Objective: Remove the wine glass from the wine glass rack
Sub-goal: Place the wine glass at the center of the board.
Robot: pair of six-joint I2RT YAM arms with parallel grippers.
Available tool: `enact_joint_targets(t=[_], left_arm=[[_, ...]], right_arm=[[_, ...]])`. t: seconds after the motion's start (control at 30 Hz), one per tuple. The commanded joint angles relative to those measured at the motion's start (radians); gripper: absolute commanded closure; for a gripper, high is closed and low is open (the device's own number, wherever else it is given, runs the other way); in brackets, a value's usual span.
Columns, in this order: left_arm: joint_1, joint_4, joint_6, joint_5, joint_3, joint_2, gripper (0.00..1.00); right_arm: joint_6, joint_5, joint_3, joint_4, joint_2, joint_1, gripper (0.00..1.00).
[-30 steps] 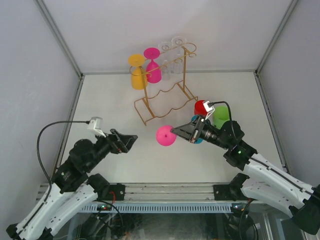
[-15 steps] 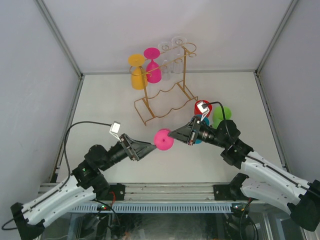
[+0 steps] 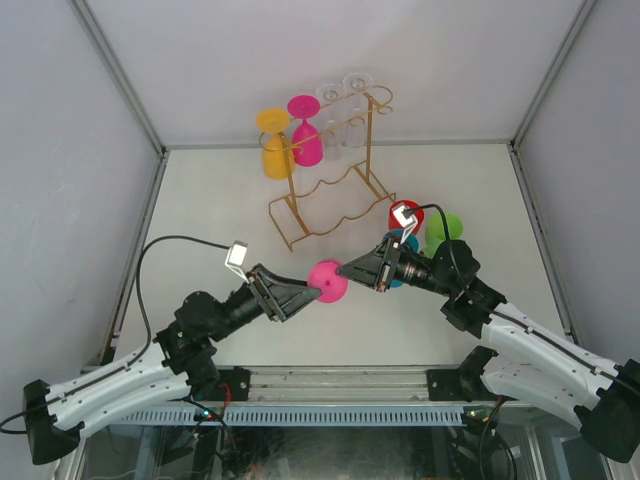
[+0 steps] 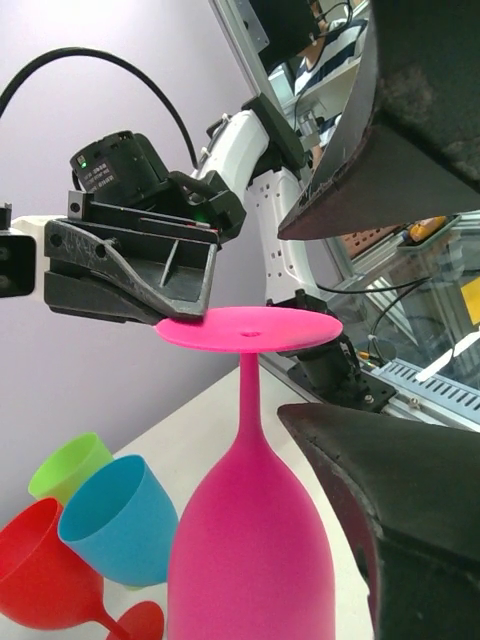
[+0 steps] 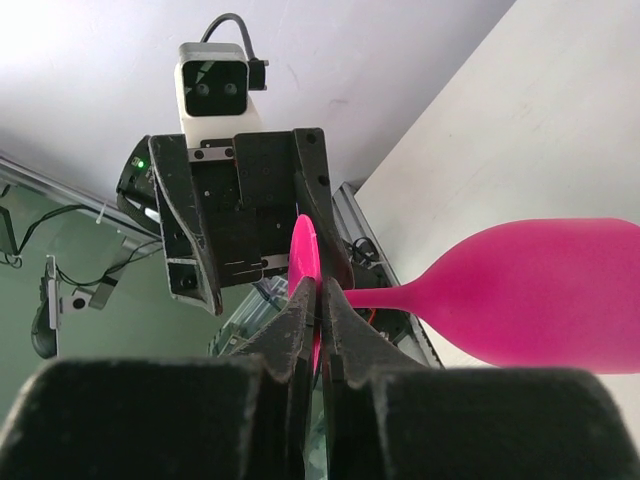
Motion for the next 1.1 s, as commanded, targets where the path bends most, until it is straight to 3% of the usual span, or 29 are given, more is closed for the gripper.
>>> enact_joint_targets(t=[0.0,0.4,0.57,0.7,0.8,1.07], left_arm=[[-0.010,0.118,-0.006,0.001,-0.009,0.033,0.32],[-0.018,0.154,0.032,0.012,-0.023,0.034,0.59],[-0.018,0.150,0.045,0.020,-0.021,0.032,0.87],[-0.019,0.137,0.063,0.016,-0.022,0.025,0.97],[-0.020,0.129,0.078,0.015,-0.018,0.025,1.00],[-0.019,0.126,0.105,0.032,-0.009,0.021,1.00]], right_arm=[[-0.017,-0.019,0.005,0.066,-0.022,0.000,1.00],[-0.028,-0.016,0.004,0.033,-0.051,-0.005,1.00],[-0.030,-0.028,0.004,0.023,-0.052,-0.005,1.00],[-0.033,-0.053,0.004,0.027,-0.050,-0.005,1.00],[-0.037,-0.061,0.004,0.022,-0.052,-0.009,1.00],[-0.030,-0.180,0.022,0.007,-0.014,-0.031,0.83]])
